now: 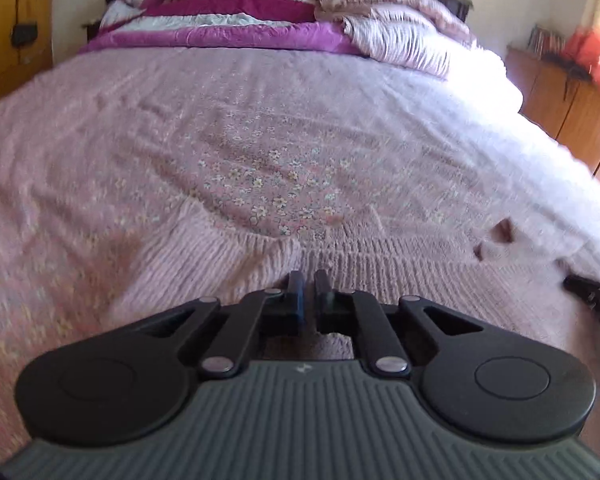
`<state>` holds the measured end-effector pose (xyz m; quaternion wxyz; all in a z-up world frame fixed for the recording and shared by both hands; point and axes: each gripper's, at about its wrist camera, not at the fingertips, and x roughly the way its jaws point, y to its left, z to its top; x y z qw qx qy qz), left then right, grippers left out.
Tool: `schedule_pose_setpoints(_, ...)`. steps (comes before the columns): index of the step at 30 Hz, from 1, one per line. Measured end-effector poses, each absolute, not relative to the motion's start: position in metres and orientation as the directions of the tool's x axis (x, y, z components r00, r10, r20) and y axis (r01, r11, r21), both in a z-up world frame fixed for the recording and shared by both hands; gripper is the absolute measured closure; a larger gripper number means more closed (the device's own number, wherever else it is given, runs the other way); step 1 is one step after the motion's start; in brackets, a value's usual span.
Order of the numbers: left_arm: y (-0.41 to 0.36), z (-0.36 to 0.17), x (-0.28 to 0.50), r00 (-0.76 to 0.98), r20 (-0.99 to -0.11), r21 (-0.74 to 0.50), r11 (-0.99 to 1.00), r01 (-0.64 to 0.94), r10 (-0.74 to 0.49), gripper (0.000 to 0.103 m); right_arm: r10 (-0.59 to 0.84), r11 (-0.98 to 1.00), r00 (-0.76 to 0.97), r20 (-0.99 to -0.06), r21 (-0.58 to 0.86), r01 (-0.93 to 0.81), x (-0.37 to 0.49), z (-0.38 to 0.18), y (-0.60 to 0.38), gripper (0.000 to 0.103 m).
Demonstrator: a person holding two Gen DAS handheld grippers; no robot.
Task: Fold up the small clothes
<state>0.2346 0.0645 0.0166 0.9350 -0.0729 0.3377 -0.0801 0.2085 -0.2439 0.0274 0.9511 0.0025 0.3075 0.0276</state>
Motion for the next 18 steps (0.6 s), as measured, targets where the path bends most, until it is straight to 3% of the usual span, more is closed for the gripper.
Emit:
schedule_pose_setpoints(3, 0.079, 0.026, 0.227, 0.756, -0.611, -0.219, 0.968, 0.122, -0.234, 0.093, 0.085, 0.995, 0.816, -0.571, 0.087, -0.043, 0.204, 0.036, -0.259, 0.084)
schedule_pose_setpoints(7, 0.095, 0.033, 0.216, 0.777, -0.584, -0.181, 0.971, 0.157, -0.235, 0.077, 0.044, 0.996, 0.828, -0.560, 0.086, 0.005, 0.200, 0.041, -0.279, 0.069)
schedule_pose_setpoints(11, 0.114, 0.025, 0.224, 0.770, -0.588, -0.244, 0.962, 0.124, -0.249, 0.078, -0.053, 0.993, 0.810, -0.585, 0.057, 0.106, 0.206, 0.032, -0.299, 0.069)
schedule_pose_setpoints(16, 0.128, 0.026, 0.220, 0.794, -0.540, -0.368, 0.927, 0.077, -0.280, 0.077, -0.067, 0.993, 0.812, -0.580, 0.038, 0.110, 0.207, 0.020, -0.299, 0.067)
schedule_pose_setpoints(18, 0.128, 0.031, 0.214, 0.814, -0.524, -0.348, 0.935, 0.062, -0.249, 0.071, -0.081, 0.995, 0.817, -0.571, 0.007, 0.103, 0.207, 0.018, -0.294, 0.065)
